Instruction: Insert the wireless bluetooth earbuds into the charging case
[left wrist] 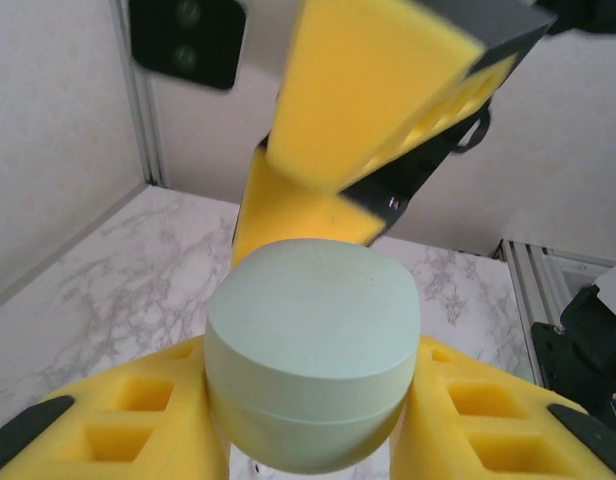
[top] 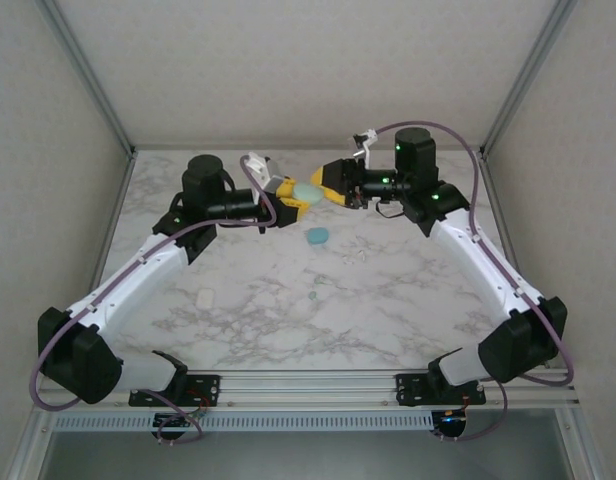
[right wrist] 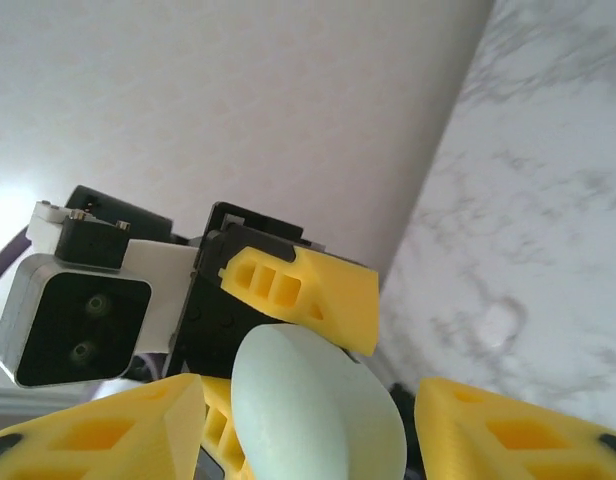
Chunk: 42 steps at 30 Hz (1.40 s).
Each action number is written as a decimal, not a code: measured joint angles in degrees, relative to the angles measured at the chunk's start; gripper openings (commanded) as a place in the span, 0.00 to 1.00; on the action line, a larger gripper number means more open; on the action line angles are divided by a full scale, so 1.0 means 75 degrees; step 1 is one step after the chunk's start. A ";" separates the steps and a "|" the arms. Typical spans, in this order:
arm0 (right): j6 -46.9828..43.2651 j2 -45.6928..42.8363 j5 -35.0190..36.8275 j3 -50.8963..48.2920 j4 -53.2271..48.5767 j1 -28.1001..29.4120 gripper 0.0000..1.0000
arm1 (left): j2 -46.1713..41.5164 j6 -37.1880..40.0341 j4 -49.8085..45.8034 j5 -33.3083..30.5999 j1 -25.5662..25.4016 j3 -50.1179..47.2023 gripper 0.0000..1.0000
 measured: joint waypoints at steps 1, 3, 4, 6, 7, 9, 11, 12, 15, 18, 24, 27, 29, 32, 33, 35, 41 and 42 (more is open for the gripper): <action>-0.0353 -0.0111 0.0213 0.0044 -0.0283 0.0000 0.61 | -0.0015 -0.0017 0.0009 -0.0029 -0.0023 -0.0076 0.32; -0.1008 -0.0370 0.0641 0.0058 -0.0761 0.0000 0.61 | -0.0029 -0.0029 0.0050 -0.0082 -0.0076 -0.0198 0.31; -0.1332 -0.0510 0.0880 0.0055 -0.0962 0.0000 0.61 | -0.0038 -0.0050 0.0055 -0.0122 -0.0105 -0.0251 0.31; -0.1926 -0.0755 0.1215 -0.0009 -0.1157 0.0000 0.60 | -0.0064 -0.0137 0.0143 -0.0216 -0.0178 -0.0361 0.30; -0.2232 -0.0889 0.1373 -0.0085 -0.1201 0.0000 0.59 | -0.0079 -0.0198 0.0248 -0.0245 -0.0207 -0.0420 0.29; -0.2900 -0.1157 0.1673 -0.0315 -0.1276 0.0017 0.57 | -0.0114 -0.0358 0.0557 -0.0326 -0.0265 -0.0565 0.27; -0.3582 -0.1346 0.2008 -0.0530 -0.1378 0.0093 0.57 | -0.0128 -0.0516 0.0839 -0.0414 -0.0318 -0.0694 0.27; -0.3850 -0.1396 0.2136 -0.0603 -0.1422 0.0149 0.58 | -0.0128 -0.0574 0.0935 -0.0437 -0.0338 -0.0740 0.27; -0.4593 -0.1448 0.2471 -0.0790 -0.1550 0.0326 0.58 | -0.0128 -0.0685 0.1096 -0.0487 -0.0420 -0.0790 0.27; -0.5036 -0.1440 0.2521 -0.0810 -0.1617 0.0452 0.58 | -0.0128 -0.0764 0.1230 -0.0560 -0.0478 -0.0790 0.27; -0.5319 -0.1326 0.2506 -0.0807 -0.1617 0.0522 0.58 | -0.0128 -0.0769 0.1268 -0.0682 -0.0516 -0.0790 0.26; -0.5295 -0.1271 0.2503 -0.0807 -0.1617 0.0522 0.58 | -0.0128 -0.0758 0.1204 -0.0743 -0.0519 -0.0790 0.26; -0.5217 -0.1262 0.2521 -0.0807 -0.1617 0.0522 0.58 | -0.0128 -0.0723 0.1134 -0.0758 -0.0519 -0.0784 0.26; -0.5080 -0.1253 0.2594 -0.0807 -0.1620 0.0542 0.58 | -0.0128 -0.0667 0.1105 -0.0769 -0.0519 -0.0775 0.25; -0.5013 -0.1253 0.2667 -0.0807 -0.1620 0.0554 0.58 | -0.0128 -0.0659 0.1087 -0.0787 -0.0519 -0.0772 0.25; -0.4922 -0.1253 0.2739 -0.0804 -0.1626 0.0571 0.58 | -0.0128 -0.0641 0.1072 -0.0810 -0.0519 -0.0772 0.25; -0.4558 -0.1253 0.2812 -0.0801 -0.1623 0.0600 0.58 | -0.0128 -0.0589 0.1055 -0.0857 -0.0519 -0.0769 0.24; -0.4508 -0.1250 0.2815 -0.0801 -0.1617 0.0600 0.58 | -0.0128 -0.0577 0.1037 -0.0863 -0.0519 -0.0769 0.24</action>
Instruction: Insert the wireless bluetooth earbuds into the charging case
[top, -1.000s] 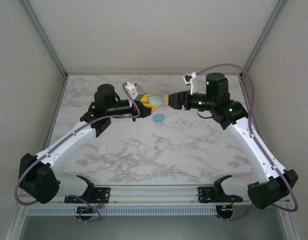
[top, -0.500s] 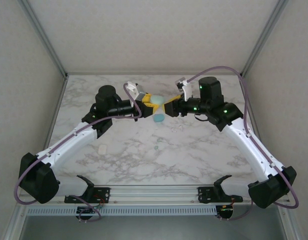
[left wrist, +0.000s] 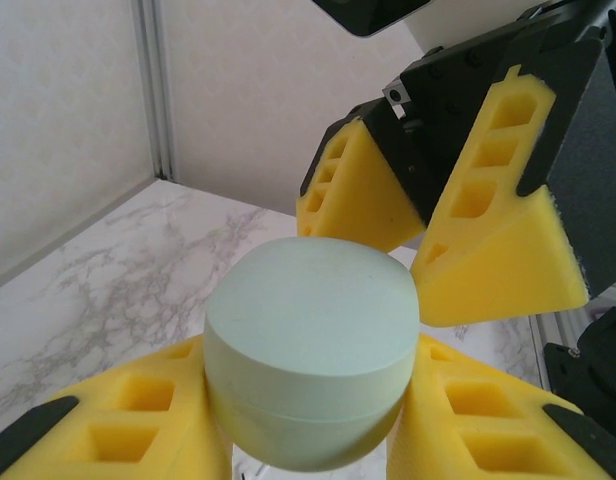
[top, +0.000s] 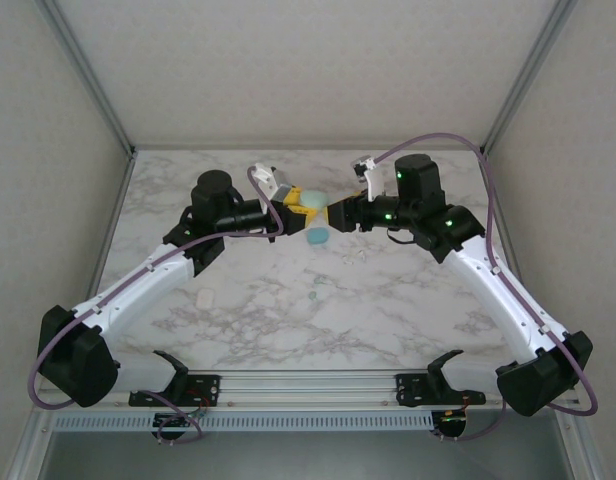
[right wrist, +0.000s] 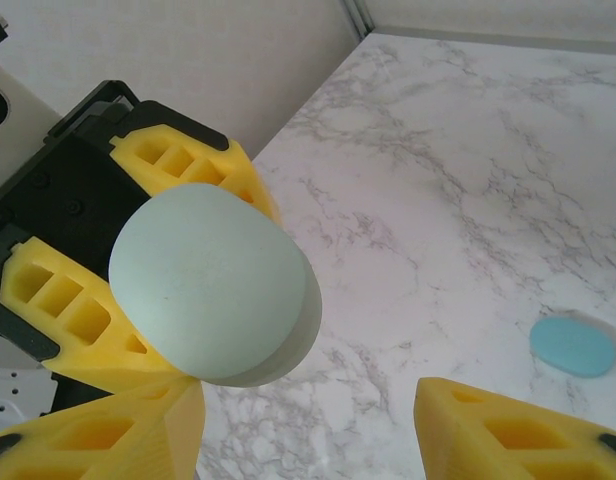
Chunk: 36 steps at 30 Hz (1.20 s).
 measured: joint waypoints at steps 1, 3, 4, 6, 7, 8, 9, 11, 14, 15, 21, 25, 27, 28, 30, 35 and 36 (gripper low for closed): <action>0.0052 0.0000 0.0003 0.0009 0.0006 0.0000 0.58 | 0.0000 0.0017 -0.0050 -0.0009 0.0000 0.0000 0.24; 0.0143 0.0003 0.0055 0.0055 0.0038 0.0000 0.58 | 0.0000 0.0026 -0.0172 -0.0017 0.0000 0.0000 0.24; 0.0187 0.0003 0.0090 0.0090 0.0082 -0.0003 0.58 | 0.0000 0.0029 -0.0224 -0.0017 0.0000 0.0000 0.24; 0.0251 0.0009 0.0198 0.0160 0.0248 -0.0012 0.58 | 0.0000 0.0067 -0.0315 0.0082 -0.0020 0.0000 0.24; 0.0300 0.0032 0.0265 0.0204 0.0321 -0.0009 0.59 | 0.0000 0.0079 -0.0321 0.0143 -0.0073 0.0000 0.24; 0.0329 0.0050 0.0315 0.0221 0.0376 -0.0017 0.59 | 0.0000 0.0085 -0.0315 0.0198 -0.0119 0.0000 0.24; 0.0353 0.0070 0.0379 0.0242 0.0420 -0.0015 0.59 | 0.0000 0.0096 -0.0306 0.0259 -0.0172 0.0000 0.24; 0.0414 0.0122 0.0504 0.0283 0.0434 -0.0015 0.59 | 0.0000 0.0105 -0.0306 0.0312 -0.0221 0.0000 0.23; 0.0609 0.0262 0.0577 0.0431 0.0373 -0.0015 0.59 | 0.0000 0.0102 -0.0280 0.0268 -0.0233 0.0000 0.23; 0.0697 0.0321 0.0592 0.0525 0.0315 -0.0015 0.59 | 0.0000 0.0102 -0.0251 0.0236 -0.0236 0.0000 0.24; 0.1241 0.0388 0.0213 0.0895 0.0178 -0.0085 0.63 | -0.0143 0.0163 -0.0105 -0.0154 -0.0236 -0.0047 0.24; 0.1443 0.0198 0.0044 0.0997 0.0122 -0.0216 0.63 | -0.0242 0.0102 0.0169 -0.0385 -0.0233 -0.0239 0.24; 0.1443 0.0023 0.0181 0.1003 -0.0070 -0.0315 0.62 | -0.0242 -0.0006 0.0373 -0.0501 -0.0204 -0.0376 0.24; 0.1445 -0.0058 0.0332 0.1003 -0.0219 -0.0376 0.59 | -0.0242 -0.0050 0.0437 -0.0557 -0.0195 -0.0443 0.24; 0.1466 -0.0192 0.0833 0.1000 -0.0632 -0.0551 0.52 | -0.0254 -0.0117 0.0536 -0.0627 -0.0157 -0.0565 0.23; 0.1355 0.0140 0.1757 0.0676 -0.1632 -0.1131 0.42 | -0.0536 -0.0221 0.0592 -0.0871 -0.0076 -0.0813 0.23; 0.1349 0.0396 0.1769 0.0545 -0.1795 -0.1186 0.41 | -0.0650 -0.0227 0.0597 -0.0924 -0.0061 -0.0860 0.23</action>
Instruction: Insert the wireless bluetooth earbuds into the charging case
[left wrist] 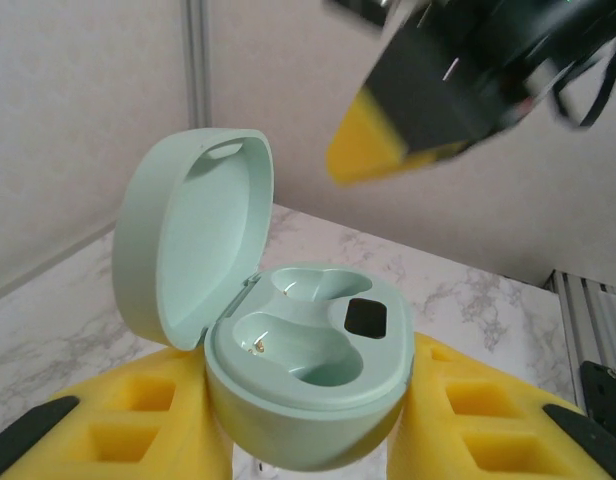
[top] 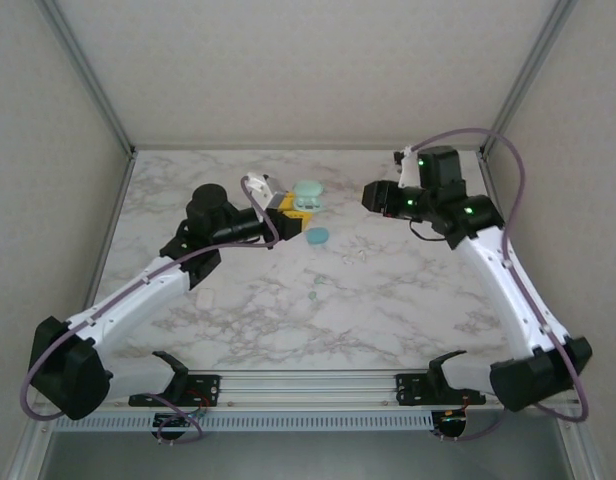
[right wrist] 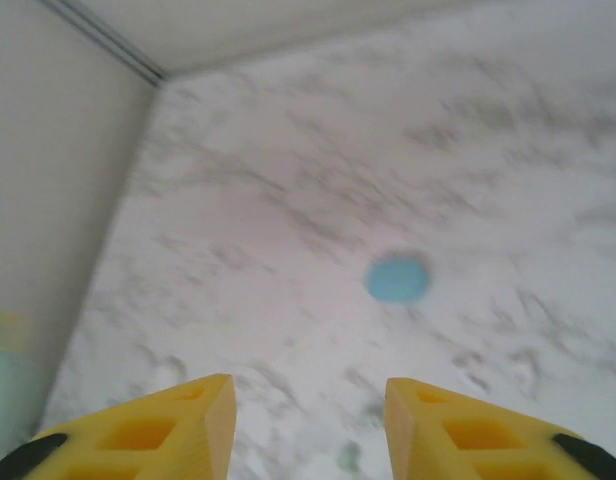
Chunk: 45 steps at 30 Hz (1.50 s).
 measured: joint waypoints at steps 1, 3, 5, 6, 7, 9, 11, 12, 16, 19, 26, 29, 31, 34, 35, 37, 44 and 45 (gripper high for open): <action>0.0006 0.0271 -0.0070 -0.0163 -0.0058 -0.0003 0.41 | -0.0114 -0.0015 0.0015 -0.0061 0.0003 -0.0047 0.23; 0.0009 0.0848 -0.0140 -0.0522 -0.0166 0.0122 0.42 | -0.0356 -0.0015 0.0017 -0.0154 0.0017 -0.0125 0.23; -0.0003 0.1448 -0.0076 -0.0673 -0.0425 0.0408 0.43 | -0.0612 -0.0012 0.0020 -0.0254 0.0047 -0.0213 0.23; -0.0026 0.1795 -0.0041 -0.0676 -0.0527 0.0627 0.43 | -0.0737 -0.0012 0.0020 -0.0297 0.0076 -0.0262 0.24; -0.0050 0.2092 -0.0009 -0.0670 -0.0565 0.0845 0.42 | -0.0854 -0.0012 0.0020 -0.0356 0.0117 -0.0321 0.24; -0.0108 0.2602 0.0029 -0.0656 -0.0635 0.1241 0.40 | -0.1049 -0.0012 -0.0026 -0.0431 0.0207 -0.0417 0.24; -0.0166 0.3112 0.0050 -0.0565 -0.0670 0.1565 0.36 | -0.1192 -0.0009 -0.0108 -0.0475 0.0289 -0.0455 0.23; -0.0198 0.3369 0.0067 -0.0466 -0.0694 0.1687 0.36 | -0.1250 -0.0006 -0.0137 -0.0493 0.0321 -0.0463 0.23; -0.0358 0.4348 0.0169 0.0152 -0.0822 0.1958 0.34 | -0.1448 0.0023 -0.0321 -0.0577 0.0370 -0.0463 0.24; -0.0490 0.4916 0.0291 0.0659 -0.0950 0.2046 0.34 | -0.1594 0.0050 -0.0458 -0.0629 0.0370 -0.0466 0.24; -0.0831 0.5450 0.0361 0.1137 -0.1186 0.2273 0.28 | -0.1810 0.0128 -0.0624 -0.0667 0.0399 -0.0469 0.24; -0.1020 0.5528 0.0370 0.1169 -0.1262 0.2422 0.36 | -0.1830 0.0160 -0.0702 -0.0667 0.0399 -0.0469 0.24; -0.1151 0.5537 0.0431 0.1172 -0.1291 0.2509 0.41 | -0.1830 0.0187 -0.0743 -0.0667 0.0399 -0.0469 0.24; -0.1559 0.5537 0.0600 0.1172 -0.1294 0.2629 0.45 | -0.1833 0.0192 -0.0784 -0.0670 0.0399 -0.0469 0.24; -0.1714 0.5537 0.0667 0.1172 -0.1294 0.2661 0.46 | -0.1833 0.0192 -0.0793 -0.0682 0.0399 -0.0469 0.24; -0.2078 0.5540 0.0714 0.1172 -0.1282 0.2704 0.46 | -0.1845 0.0216 -0.0796 -0.0694 0.0399 -0.0469 0.24; -0.3217 0.5619 0.0743 0.1169 -0.1195 0.2725 0.46 | -0.1941 0.0306 -0.1000 -0.0804 0.0399 -0.0469 0.24; -0.3331 0.5642 0.0746 0.1169 -0.1198 0.2725 0.46 | -0.1958 0.0315 -0.1023 -0.0807 0.0399 -0.0466 0.24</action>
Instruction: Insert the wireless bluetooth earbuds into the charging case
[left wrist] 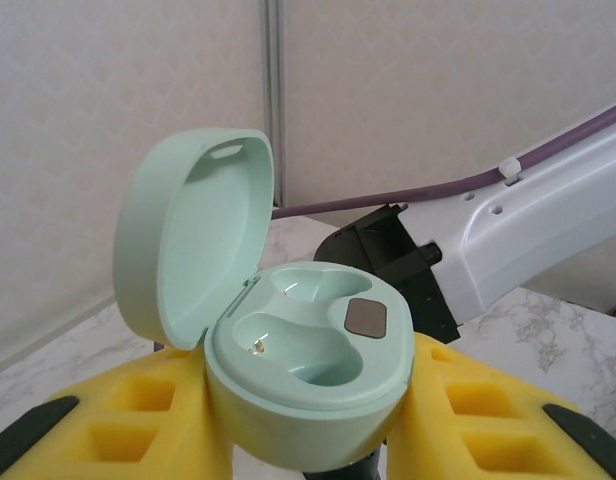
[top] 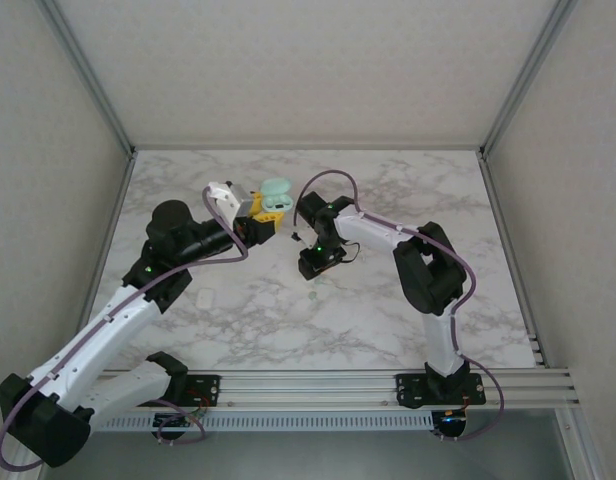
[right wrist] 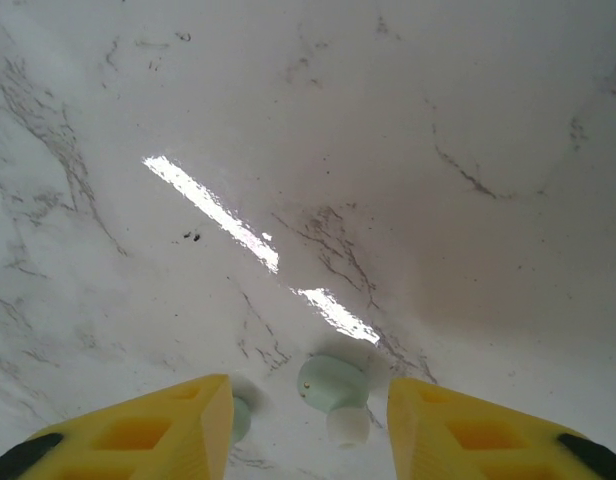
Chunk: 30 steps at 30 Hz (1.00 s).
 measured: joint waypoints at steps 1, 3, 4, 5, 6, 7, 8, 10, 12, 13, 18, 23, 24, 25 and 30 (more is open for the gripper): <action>-0.0134 0.0029 0.0000 0.0000 -0.0006 0.0006 0.46 | -0.0020 0.0023 -0.0029 -0.0009 0.0000 0.0000 0.24; -0.0338 0.0093 0.0000 0.0000 -0.0009 0.0012 0.45 | -0.0055 0.0076 -0.0082 -0.0026 0.0000 0.0003 0.24; -0.0449 0.0140 0.0003 0.0000 -0.0009 0.0032 0.45 | -0.0073 0.0093 -0.0102 -0.0032 0.0000 0.0003 0.24; -0.0519 0.0189 0.0052 0.0000 -0.0012 0.0055 0.44 | -0.0085 0.0108 -0.0114 -0.0032 0.0000 0.0003 0.24; -0.0571 0.0239 0.0096 0.0000 -0.0012 0.0085 0.44 | -0.0096 0.0111 -0.0117 -0.0032 0.0000 0.0003 0.24; -0.0644 0.0303 0.0163 0.0000 -0.0023 0.0128 0.44 | -0.0108 0.0114 -0.0125 -0.0032 0.0000 0.0009 0.24; -0.0699 0.0376 0.0204 0.0000 -0.0050 0.0172 0.43 | -0.0119 0.0131 -0.0149 -0.0038 0.0000 0.0012 0.24; -0.0764 0.0481 0.0370 0.0003 -0.0064 0.0230 0.42 | -0.0143 0.0140 -0.0204 -0.0052 0.0000 0.0015 0.24; -0.0822 0.0481 0.0417 0.0029 -0.0093 0.0233 0.40 | -0.0149 0.0163 -0.0254 -0.0055 0.0000 0.0020 0.24; -0.0842 0.0481 0.0460 0.0032 -0.0096 0.0233 0.38 | -0.0149 0.0166 -0.0280 -0.0055 0.0000 0.0026 0.24; -0.0845 0.0481 0.0597 0.0032 -0.0096 0.0236 0.31 | -0.0149 0.0169 -0.0341 -0.0055 0.0000 0.0058 0.24; -0.0595 0.0475 0.0723 0.0032 -0.0090 0.0248 0.28 | -0.0149 0.0169 -0.0367 -0.0055 0.0000 0.0085 0.24; -0.0475 0.0463 0.0737 0.0032 -0.0093 0.0248 0.27 | -0.0149 0.0169 -0.0373 -0.0055 0.0000 0.0085 0.24; -0.0350 0.0446 0.0746 0.0023 -0.0122 0.0248 0.26 | -0.0149 0.0169 -0.0373 -0.0055 0.0000 0.0085 0.24; 0.0469 0.0050 0.0507 -0.0425 -0.0160 0.0192 0.26 | -0.0149 0.0166 -0.0373 -0.0055 0.0000 0.0085 0.24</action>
